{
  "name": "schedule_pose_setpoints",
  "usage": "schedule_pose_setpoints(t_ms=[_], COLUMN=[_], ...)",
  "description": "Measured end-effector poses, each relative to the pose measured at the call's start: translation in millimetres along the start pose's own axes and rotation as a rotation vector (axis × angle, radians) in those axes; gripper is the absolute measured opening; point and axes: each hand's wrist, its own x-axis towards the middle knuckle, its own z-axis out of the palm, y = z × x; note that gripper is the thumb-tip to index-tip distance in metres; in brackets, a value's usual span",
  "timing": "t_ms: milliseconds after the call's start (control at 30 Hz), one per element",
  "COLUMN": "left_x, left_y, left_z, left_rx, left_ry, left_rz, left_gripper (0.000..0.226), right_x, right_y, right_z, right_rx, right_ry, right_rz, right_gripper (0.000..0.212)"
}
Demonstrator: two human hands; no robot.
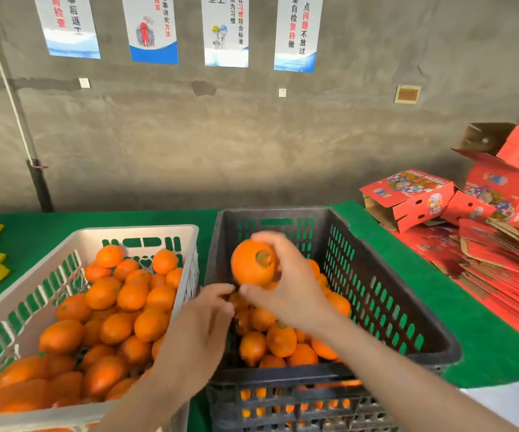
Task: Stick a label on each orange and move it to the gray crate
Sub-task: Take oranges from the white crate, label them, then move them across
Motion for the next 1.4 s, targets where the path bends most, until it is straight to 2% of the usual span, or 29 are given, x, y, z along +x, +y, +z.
schedule_pose_setpoints(t_ms=[33, 133, 200, 233, 300, 367, 533, 633, 733, 800, 867, 1000, 1067, 1133, 1200, 1300, 1367, 1400], left_x=[27.6, 65.1, 76.2, 77.2, 80.8, 82.8, 84.7, 83.4, 81.0, 81.5, 83.1, 84.9, 83.3, 78.8, 72.6, 65.1, 56.5, 50.1], left_y=[31.0, 33.7, 24.9, 26.1, 20.9, 18.1, 15.9, 17.3, 19.8, 21.1, 22.9, 26.3, 25.6, 23.0, 21.4, 22.9, 29.1, 32.9], left_z=[16.3, 36.4, 42.6, 47.3, 56.8, 55.3, 52.7, 51.7, 49.6, 48.0, 46.2, 45.3, 43.7, 40.9, 38.5, 34.3, 30.5, 28.5], left_rx=[0.149, 0.589, 0.859, 0.921, 0.862, 0.769, 0.677, 0.653, 0.637, 0.632, 0.639, 0.514, 0.42, 0.378, 0.322, 0.199, 0.178, 0.152], left_ry=[0.0, -0.248, -0.484, -0.565, -0.632, -0.616, -0.563, -0.524, -0.486, -0.48, -0.484, -0.424, -0.362, -0.327, -0.305, -0.308, -0.336, -0.32], left_rz=[0.015, 0.104, 0.08, 0.094, 0.064, 0.018, 0.005, 0.027, 0.067, 0.078, 0.094, 0.033, -0.017, -0.001, -0.004, -0.047, -0.062, -0.07], left_gripper=[0.02, 0.034, 0.041, 0.04, 0.04, 0.047, 0.057, 0.056, 0.051, 0.05, 0.049, 0.04, 0.035, 0.028, 0.025, 0.025, 0.02, 0.019], right_x=[22.2, 82.8, 106.1, 112.3, 120.1, 123.1, 122.9, 123.9, 133.1, 139.3, 137.8, 90.8, 41.5, -16.1, -71.9, -138.6, -169.8, -181.3], right_y=[18.6, 84.5, 131.3, 153.7, 194.0, 225.1, 267.6, 267.5, 239.3, 205.4, 161.0, 59.9, 9.4, -25.9, -41.1, -21.8, 9.1, 23.4], right_z=[-4.2, -11.5, -10.2, -7.5, 1.8, 14.8, 41.1, 38.6, 25.4, 10.9, -2.0, -12.4, -15.5, -15.8, -5.7, 29.3, 52.9, 60.7], right_rx=[-0.038, -0.18, -0.34, -0.423, -0.521, -0.521, -0.464, -0.514, -0.575, -0.577, -0.54, -0.198, 0.038, 0.21, 0.24, -0.032, -0.269, -0.369], right_ry=[0.019, -0.034, -0.128, -0.17, -0.197, -0.192, -0.204, -0.229, -0.194, -0.194, -0.188, -0.044, -0.039, -0.155, -0.412, -0.862, -1.045, -1.081], right_rz=[0.089, 0.394, 0.491, 0.513, 0.552, 0.629, 0.751, 0.72, 0.685, 0.564, 0.406, 0.087, -0.025, -0.096, -0.09, 0.028, 0.191, 0.27], right_gripper=[0.072, 0.082, 0.083, 0.081, 0.074, 0.069, 0.075, 0.082, 0.075, 0.07, 0.056, 0.02, 0.012, 0.007, 0.009, 0.022, 0.032, 0.036])
